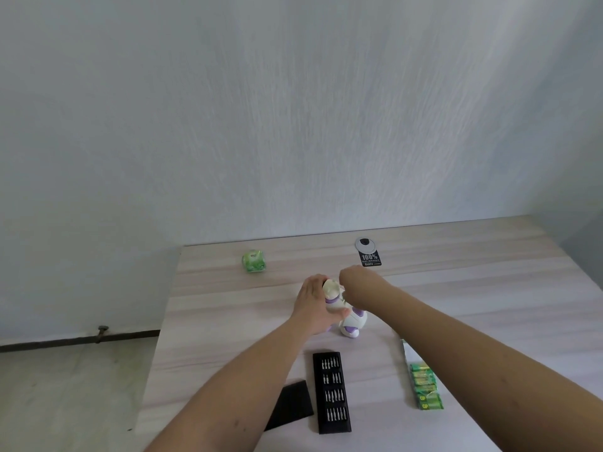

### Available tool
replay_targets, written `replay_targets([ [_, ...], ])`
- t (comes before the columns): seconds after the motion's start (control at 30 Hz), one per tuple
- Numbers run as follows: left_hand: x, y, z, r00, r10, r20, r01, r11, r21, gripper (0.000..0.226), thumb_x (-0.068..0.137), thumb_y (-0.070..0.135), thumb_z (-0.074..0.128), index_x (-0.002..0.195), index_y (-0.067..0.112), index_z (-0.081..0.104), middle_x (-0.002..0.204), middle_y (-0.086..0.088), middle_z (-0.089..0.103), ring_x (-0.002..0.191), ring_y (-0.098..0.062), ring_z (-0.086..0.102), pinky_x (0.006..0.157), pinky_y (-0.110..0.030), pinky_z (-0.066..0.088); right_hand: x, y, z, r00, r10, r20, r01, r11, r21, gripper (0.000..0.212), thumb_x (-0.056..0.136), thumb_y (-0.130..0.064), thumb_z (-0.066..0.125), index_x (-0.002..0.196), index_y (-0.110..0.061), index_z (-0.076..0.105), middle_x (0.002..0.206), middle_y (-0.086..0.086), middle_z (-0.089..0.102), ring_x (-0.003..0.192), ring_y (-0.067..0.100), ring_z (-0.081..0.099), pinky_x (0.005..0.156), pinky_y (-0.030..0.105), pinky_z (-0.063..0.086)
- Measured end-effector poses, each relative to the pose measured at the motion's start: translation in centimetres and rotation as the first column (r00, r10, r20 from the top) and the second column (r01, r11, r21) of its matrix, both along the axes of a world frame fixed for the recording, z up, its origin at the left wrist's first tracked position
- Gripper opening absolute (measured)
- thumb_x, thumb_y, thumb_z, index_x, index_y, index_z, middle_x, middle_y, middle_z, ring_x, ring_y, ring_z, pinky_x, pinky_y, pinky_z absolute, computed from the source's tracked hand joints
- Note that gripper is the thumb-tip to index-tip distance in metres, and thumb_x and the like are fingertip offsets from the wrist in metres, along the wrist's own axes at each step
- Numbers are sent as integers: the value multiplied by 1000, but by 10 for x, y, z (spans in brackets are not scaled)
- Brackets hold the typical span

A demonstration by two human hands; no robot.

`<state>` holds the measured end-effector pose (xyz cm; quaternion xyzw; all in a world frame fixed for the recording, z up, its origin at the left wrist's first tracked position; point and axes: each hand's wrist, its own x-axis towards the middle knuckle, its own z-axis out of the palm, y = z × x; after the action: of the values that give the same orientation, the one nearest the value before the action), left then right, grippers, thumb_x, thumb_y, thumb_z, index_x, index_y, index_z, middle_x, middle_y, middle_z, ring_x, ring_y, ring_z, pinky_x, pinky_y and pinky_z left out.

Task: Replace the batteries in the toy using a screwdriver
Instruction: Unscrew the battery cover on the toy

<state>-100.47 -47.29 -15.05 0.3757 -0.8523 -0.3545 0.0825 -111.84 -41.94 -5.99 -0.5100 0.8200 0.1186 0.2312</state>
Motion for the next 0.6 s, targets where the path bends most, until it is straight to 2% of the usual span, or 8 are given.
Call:
replay_targets([
  [0.07, 0, -1, 0, 1000, -7, 0, 7, 1000, -7, 70, 70, 46, 76, 124, 16, 43, 126, 5, 43, 126, -13, 37, 106, -26, 33, 1, 0, -3, 996, -74, 40, 76, 996, -53, 29, 90, -22, 52, 63, -10, 48, 60, 6, 60, 67, 25, 58, 63, 30, 48],
  [0.13, 0, 0, 1, 1000, -16, 4, 16, 1000, -9, 72, 71, 45, 76, 127, 16, 42, 129, 4, 41, 127, -12, 35, 107, -26, 31, 2, 4, 3, 994, -103, 43, 106, 991, -78, 37, 96, -31, 45, 66, -9, 49, 57, 3, 51, 64, 24, 54, 57, 29, 42],
  [0.23, 0, 1, 2, 1000, -8, 2, 8, 1000, 1, 69, 70, 45, 76, 125, 18, 43, 128, 5, 41, 126, -12, 36, 105, -24, 31, -1, 3, 7, 999, -38, 0, 38, 999, -25, 5, 88, -11, 58, 92, -8, 59, 71, 3, 49, 68, 24, 51, 52, 27, 38],
  [0.33, 0, 1, 4, 1000, -2, 2, 2, 1000, 11, 68, 68, 46, 76, 121, 18, 43, 125, 6, 42, 124, -12, 37, 103, -24, 33, -5, 2, 1, 999, -35, -21, 34, 999, -36, 16, 80, -6, 67, 75, -12, 53, 82, 5, 63, 76, 26, 59, 63, 29, 48],
  [0.4, 0, 1, 4, 1000, 2, 0, -2, 1000, 4, 70, 66, 48, 77, 120, 18, 43, 124, 6, 43, 123, -12, 37, 104, -26, 34, -6, 4, 5, 999, -33, 14, 34, 997, -71, 11, 84, -4, 60, 93, -10, 57, 96, 8, 65, 89, 28, 63, 70, 32, 50],
  [0.5, 0, 1, 4, 1000, 5, 1, -5, 1000, -4, 71, 66, 48, 77, 120, 17, 44, 124, 5, 43, 122, -12, 38, 104, -26, 34, -9, 5, 5, 995, -46, 87, 55, 993, -109, 27, 88, -11, 57, 114, -8, 52, 109, 8, 60, 101, 27, 59, 83, 37, 52],
  [0.57, 0, 2, 3, 1000, 2, -5, -2, 1000, -20, 69, 68, 46, 77, 121, 15, 44, 123, 4, 44, 123, -13, 38, 104, -24, 32, -9, 6, 6, 994, -62, 84, 71, 992, -102, 19, 90, -29, 58, 94, -11, 58, 93, 5, 60, 93, 27, 61, 75, 35, 51],
  [0.6, 1, 2, 3, 1000, 1, -8, -1, 1000, -24, 68, 69, 44, 76, 121, 15, 44, 124, 4, 43, 123, -13, 38, 104, -23, 32, -9, 6, 4, 993, -88, 84, 97, 990, -105, 29, 92, -37, 53, 80, -11, 56, 79, 3, 57, 84, 27, 60, 68, 33, 47],
])
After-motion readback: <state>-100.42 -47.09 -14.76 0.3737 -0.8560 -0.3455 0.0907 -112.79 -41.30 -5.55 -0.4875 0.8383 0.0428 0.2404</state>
